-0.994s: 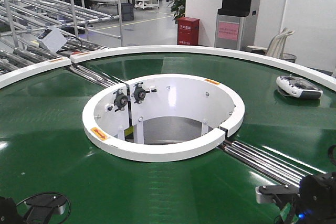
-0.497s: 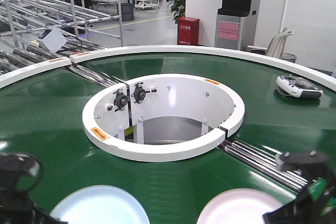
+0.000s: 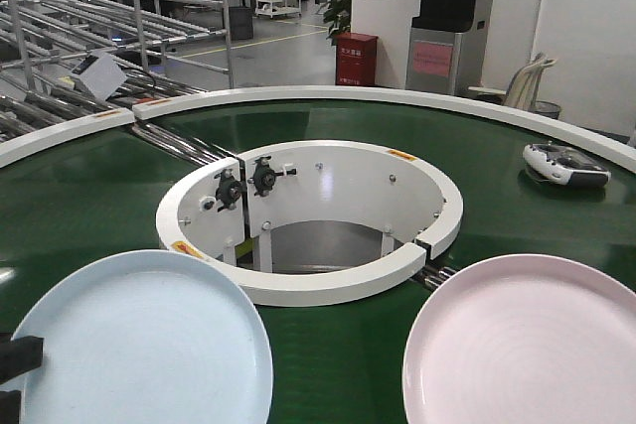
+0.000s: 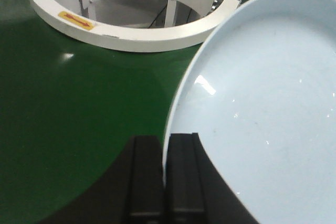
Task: Grab plate from conveyor and place on tray
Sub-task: 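Grip the plate rims and lift both plates off the conveyor, then hold both plates while the base drives to the steel table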
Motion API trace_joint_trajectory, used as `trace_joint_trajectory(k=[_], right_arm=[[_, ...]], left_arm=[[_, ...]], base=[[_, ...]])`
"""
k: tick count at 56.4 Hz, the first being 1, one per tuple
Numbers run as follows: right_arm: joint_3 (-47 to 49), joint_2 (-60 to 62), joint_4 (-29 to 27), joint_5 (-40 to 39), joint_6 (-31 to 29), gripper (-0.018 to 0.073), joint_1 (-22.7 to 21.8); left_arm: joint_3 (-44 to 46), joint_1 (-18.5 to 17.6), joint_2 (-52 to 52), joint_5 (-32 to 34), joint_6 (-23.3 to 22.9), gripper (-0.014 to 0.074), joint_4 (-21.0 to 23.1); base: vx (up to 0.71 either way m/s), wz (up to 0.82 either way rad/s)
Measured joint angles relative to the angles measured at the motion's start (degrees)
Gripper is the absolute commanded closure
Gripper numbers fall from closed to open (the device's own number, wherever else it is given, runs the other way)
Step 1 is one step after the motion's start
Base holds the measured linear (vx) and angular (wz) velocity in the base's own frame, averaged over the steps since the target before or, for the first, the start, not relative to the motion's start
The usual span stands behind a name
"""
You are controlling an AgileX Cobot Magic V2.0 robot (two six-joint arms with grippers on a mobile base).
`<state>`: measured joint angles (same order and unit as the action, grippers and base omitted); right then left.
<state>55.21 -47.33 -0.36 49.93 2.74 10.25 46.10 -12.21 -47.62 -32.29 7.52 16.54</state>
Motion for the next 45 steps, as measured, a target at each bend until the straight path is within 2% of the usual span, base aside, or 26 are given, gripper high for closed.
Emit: trace_joint_trajectory(k=[45], right_arm=[[-0.31, 0.06, -0.36, 0.65, -0.14, 0.0568, 0.0]], left_arm=[[-0.07, 0.0, 0.0, 0.86, -0.11, 0.0602, -0.02]], base=[[0.0, 0.0]])
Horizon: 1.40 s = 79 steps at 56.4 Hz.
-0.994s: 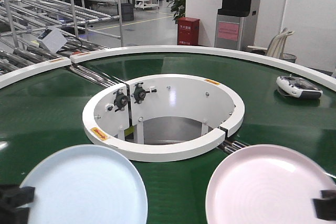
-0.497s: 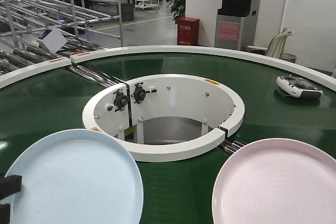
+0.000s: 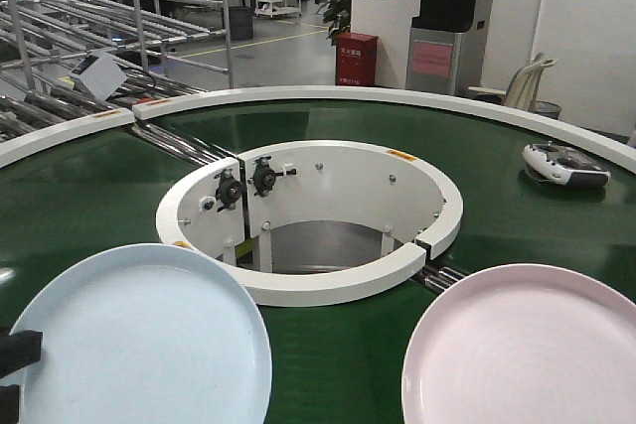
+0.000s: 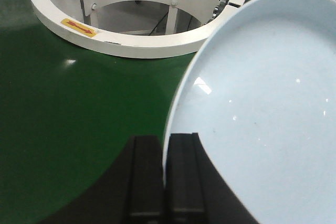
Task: Grab plate from conveyor and place on tray
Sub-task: 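Hold both plates while the base drives to the steel table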
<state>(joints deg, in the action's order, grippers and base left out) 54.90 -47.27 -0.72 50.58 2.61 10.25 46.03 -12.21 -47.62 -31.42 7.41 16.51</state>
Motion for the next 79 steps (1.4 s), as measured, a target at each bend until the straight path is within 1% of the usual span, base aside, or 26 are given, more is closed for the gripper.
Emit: trace_joint_trajectory(k=[20, 37, 51, 79], right_arm=[[0.0, -0.06, -0.04, 0.0, 0.0, 0.0568, 0.0], [0.0, -0.06, -0.04, 0.0, -0.06, 0.0568, 0.0], [0.0, -0.06, -0.04, 0.0, -0.06, 0.0568, 0.0], [0.0, -0.06, 0.01, 0.07, -0.06, 0.0568, 0.0]], left_arm=[[0.0, 0.0, 0.0, 0.0, 0.0, 0.0602, -0.11], [0.0, 0.0, 0.0, 0.0, 0.0, 0.0602, -0.17], [0.0, 0.0, 0.0, 0.0, 0.0, 0.0602, -0.17], [0.0, 0.0, 0.0, 0.0, -0.05, 0.0602, -0.17]], base=[[-0.03, -0.05], [-0.14, -0.26], [-0.17, -0.5], [-0.18, -0.65]])
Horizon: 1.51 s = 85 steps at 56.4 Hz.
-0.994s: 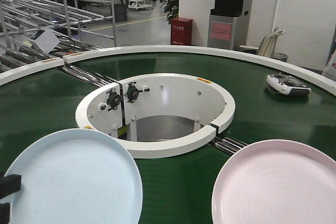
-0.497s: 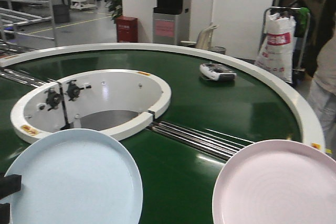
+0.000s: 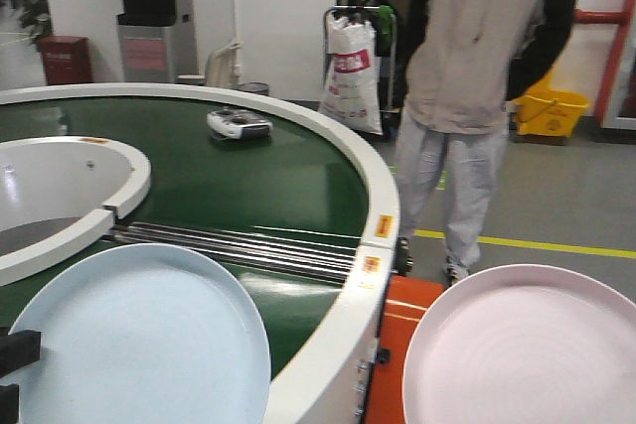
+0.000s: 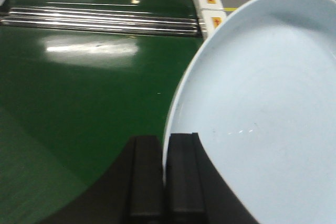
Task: Grab plate from conveyor and place on tray
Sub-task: 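Hold both plates while the base drives to the steel table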
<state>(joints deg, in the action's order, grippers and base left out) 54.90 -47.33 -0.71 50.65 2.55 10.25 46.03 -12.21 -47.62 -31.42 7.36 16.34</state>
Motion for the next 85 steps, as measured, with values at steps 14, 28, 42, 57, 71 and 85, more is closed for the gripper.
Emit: trace_joint_trajectory(k=[14, 28, 42, 57, 71, 85], right_arm=[[0.0, 0.05, 0.04, 0.0, 0.0, 0.0568, 0.0], [0.0, 0.05, 0.11, 0.0, 0.0, 0.0568, 0.0], [0.0, 0.05, 0.11, 0.0, 0.0, 0.0568, 0.0], [0.0, 0.05, 0.17, 0.0, 0.0, 0.0568, 0.0], [0.0, 0.05, 0.23, 0.0, 0.0, 0.0568, 0.0], [0.0, 0.05, 0.71, 0.05, 0.0, 0.0568, 0.0]], left_arm=[[0.0, 0.0, 0.0, 0.0, 0.0, 0.0602, 0.0], [0.0, 0.0, 0.0, 0.0, 0.0, 0.0602, 0.0], [0.0, 0.0, 0.0, 0.0, 0.0, 0.0602, 0.0], [0.0, 0.0, 0.0, 0.0, 0.0, 0.0602, 0.0], [0.0, 0.0, 0.0, 0.0, 0.0, 0.0602, 0.0], [0.0, 0.0, 0.0, 0.0, 0.0, 0.0602, 0.0]], base=[[-0.16, -0.62], [-0.12, -0.54], [-0.06, -0.53], [0.04, -0.56], [0.16, -0.6], [0.24, -0.5]])
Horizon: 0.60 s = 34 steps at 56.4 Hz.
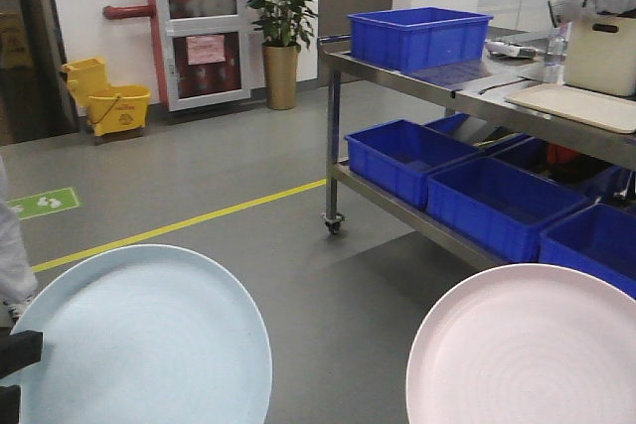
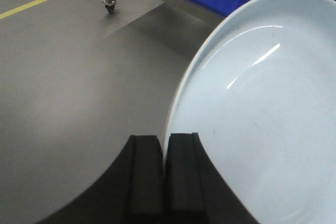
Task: Grab plate from conveyor and place on tray
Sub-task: 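Hold both plates while the base drives to the steel table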
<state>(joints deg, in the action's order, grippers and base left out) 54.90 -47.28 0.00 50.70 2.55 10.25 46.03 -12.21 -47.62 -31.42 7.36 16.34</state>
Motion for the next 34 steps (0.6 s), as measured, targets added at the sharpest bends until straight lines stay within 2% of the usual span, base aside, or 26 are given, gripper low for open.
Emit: trace_joint_trajectory(k=[15, 34], right_arm=[[0.0, 0.0, 0.0, 0.0, 0.0, 0.0568, 0.0], [0.0, 0.0, 0.0, 0.0, 0.0, 0.0568, 0.0]], left_arm=[[0.0, 0.0, 0.0, 0.0, 0.0, 0.0602, 0.0], [0.0, 0.0, 0.0, 0.0, 0.0, 0.0602, 0.0]], base=[[0.32, -0.22], [0.41, 0.09]])
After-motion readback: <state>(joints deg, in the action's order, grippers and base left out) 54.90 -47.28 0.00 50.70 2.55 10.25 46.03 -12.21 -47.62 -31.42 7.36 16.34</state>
